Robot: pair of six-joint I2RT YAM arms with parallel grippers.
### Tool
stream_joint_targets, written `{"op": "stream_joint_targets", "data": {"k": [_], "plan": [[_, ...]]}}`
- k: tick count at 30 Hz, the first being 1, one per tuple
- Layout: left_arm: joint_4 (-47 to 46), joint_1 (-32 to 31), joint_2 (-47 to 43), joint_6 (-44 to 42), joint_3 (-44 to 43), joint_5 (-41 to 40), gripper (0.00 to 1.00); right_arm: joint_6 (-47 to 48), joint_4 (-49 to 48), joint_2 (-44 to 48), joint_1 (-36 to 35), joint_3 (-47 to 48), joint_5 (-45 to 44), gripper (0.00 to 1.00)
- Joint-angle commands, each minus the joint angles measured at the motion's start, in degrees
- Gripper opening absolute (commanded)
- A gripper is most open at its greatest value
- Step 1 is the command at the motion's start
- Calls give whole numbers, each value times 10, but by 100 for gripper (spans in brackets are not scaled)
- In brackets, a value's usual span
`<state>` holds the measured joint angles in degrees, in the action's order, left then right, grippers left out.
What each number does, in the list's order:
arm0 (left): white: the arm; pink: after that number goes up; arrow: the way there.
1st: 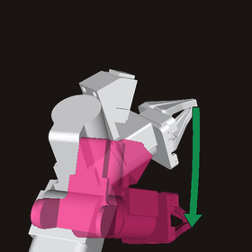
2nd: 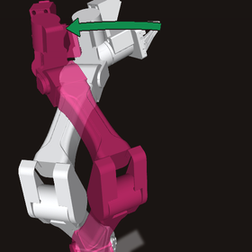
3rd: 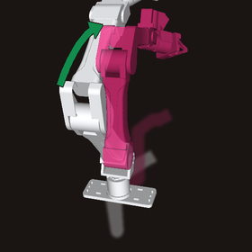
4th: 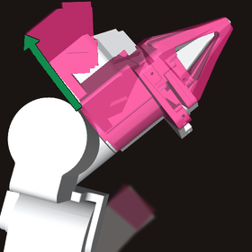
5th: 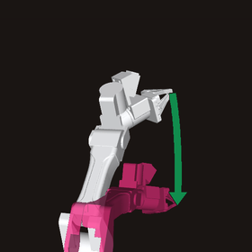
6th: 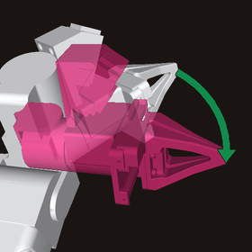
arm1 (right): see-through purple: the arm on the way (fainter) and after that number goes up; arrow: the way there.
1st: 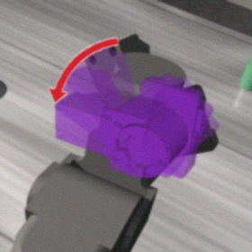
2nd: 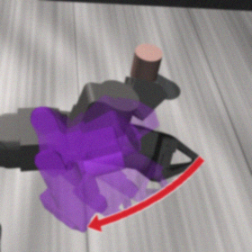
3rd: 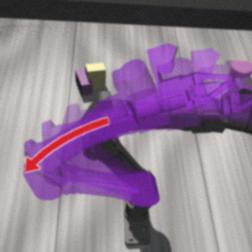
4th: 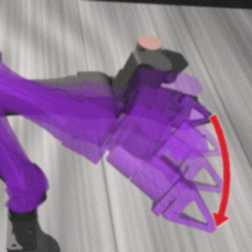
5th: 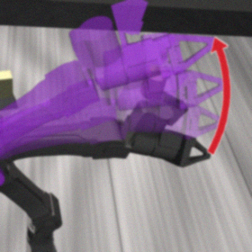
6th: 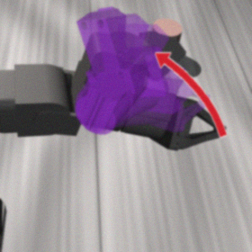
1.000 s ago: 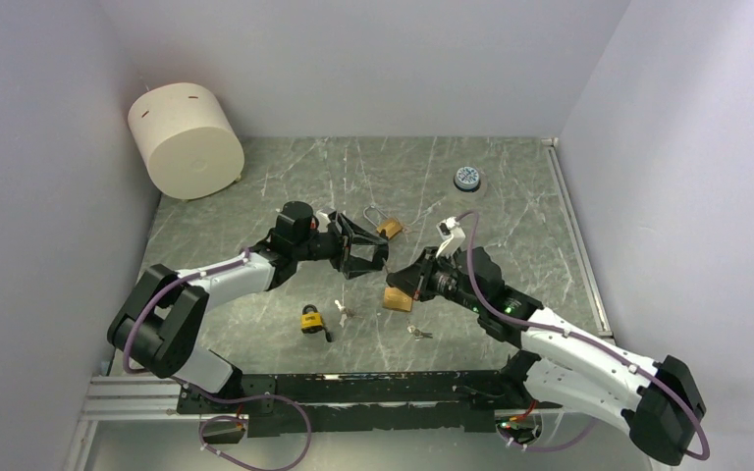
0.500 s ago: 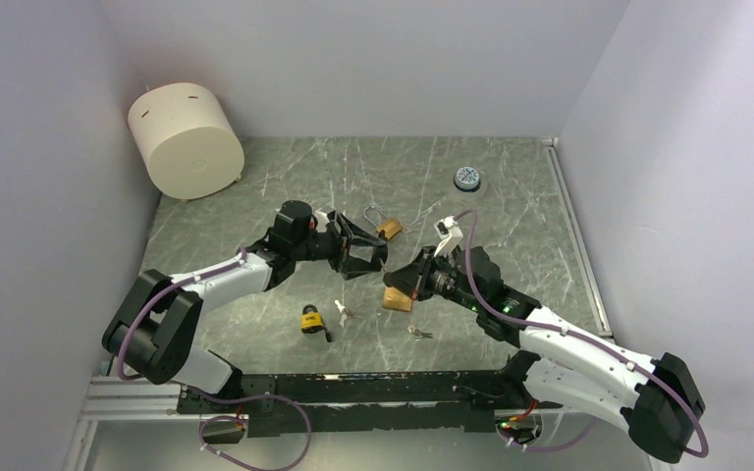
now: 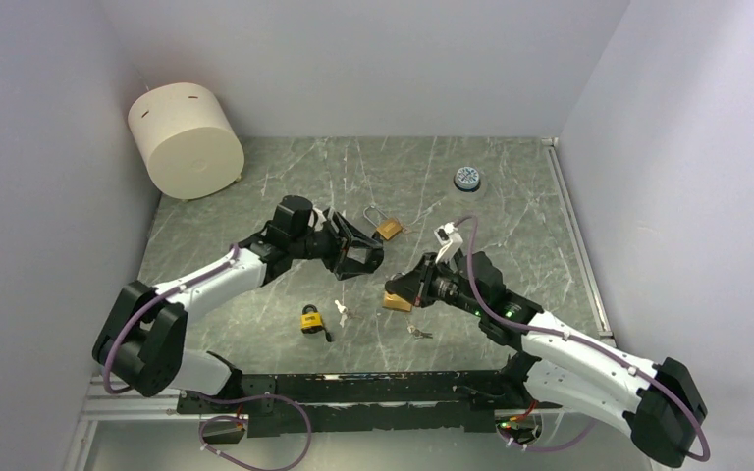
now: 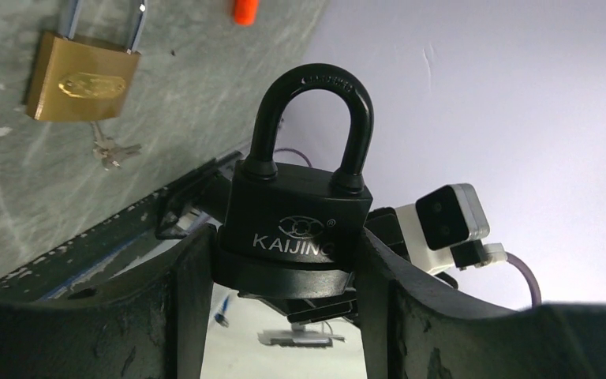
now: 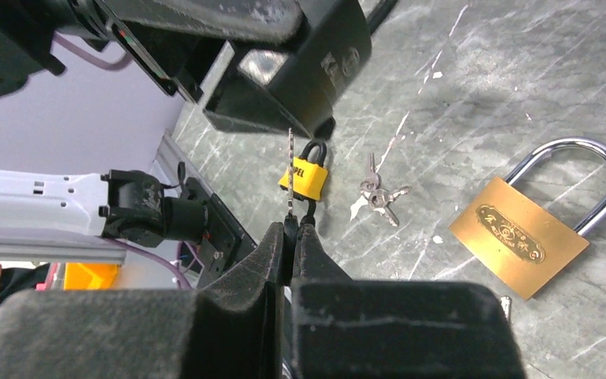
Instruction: Unlock with the key
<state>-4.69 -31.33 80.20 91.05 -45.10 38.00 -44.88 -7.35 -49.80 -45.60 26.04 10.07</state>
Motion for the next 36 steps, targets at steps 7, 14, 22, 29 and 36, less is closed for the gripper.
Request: {"op": "stream_joint_targets", "data": {"k": [7, 14, 22, 29, 36], "plan": [[227, 3, -71, -150, -115, -111, 13, 16, -51, 17, 1, -13, 57, 0], [262, 8, -84, -146, -116, -95, 13, -66, -103, -14, 1, -2, 91, 0], [357, 10, -87, -174, -162, -82, 13, -141, -209, -53, 0, -25, 163, 0], [343, 10, -96, -160, -138, -79, 13, -133, -223, -85, -5, -10, 176, 0], [366, 11, -102, -168, -149, -87, 13, -139, -205, -109, -9, 11, 151, 0]]}}
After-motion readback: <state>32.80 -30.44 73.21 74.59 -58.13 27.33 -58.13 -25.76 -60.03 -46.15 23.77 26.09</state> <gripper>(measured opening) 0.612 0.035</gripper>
